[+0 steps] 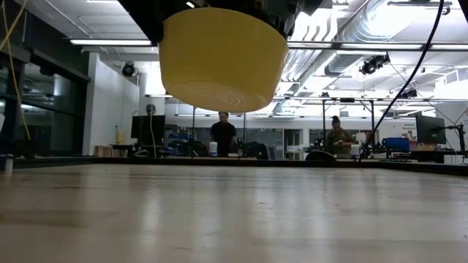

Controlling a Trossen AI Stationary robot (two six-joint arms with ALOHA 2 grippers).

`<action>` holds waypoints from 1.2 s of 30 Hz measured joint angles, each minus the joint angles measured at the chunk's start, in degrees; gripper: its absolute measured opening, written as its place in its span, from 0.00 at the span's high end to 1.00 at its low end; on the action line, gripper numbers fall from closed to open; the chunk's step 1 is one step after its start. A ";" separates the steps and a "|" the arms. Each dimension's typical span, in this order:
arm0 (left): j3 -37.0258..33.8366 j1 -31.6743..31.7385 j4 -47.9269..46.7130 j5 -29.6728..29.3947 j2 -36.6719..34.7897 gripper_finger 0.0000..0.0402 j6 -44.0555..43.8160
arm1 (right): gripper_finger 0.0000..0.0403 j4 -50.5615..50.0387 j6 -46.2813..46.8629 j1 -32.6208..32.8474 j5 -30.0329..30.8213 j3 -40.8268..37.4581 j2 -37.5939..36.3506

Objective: Nest bowls inside each other
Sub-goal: Stack the yellow bowl on the purple bowl

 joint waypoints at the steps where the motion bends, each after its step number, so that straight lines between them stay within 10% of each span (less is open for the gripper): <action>1: 0.00 0.00 0.12 0.02 0.00 0.92 0.08 | 0.99 0.18 0.00 -0.02 0.04 0.00 0.00; 18: 0.04 0.00 -0.07 0.88 0.00 1.00 2.56 | 0.98 1.53 -0.96 0.46 0.47 0.00 0.00; 36: 0.04 -0.04 -0.87 0.88 0.00 1.00 1.99 | 0.75 2.32 -2.05 0.46 0.34 0.00 0.00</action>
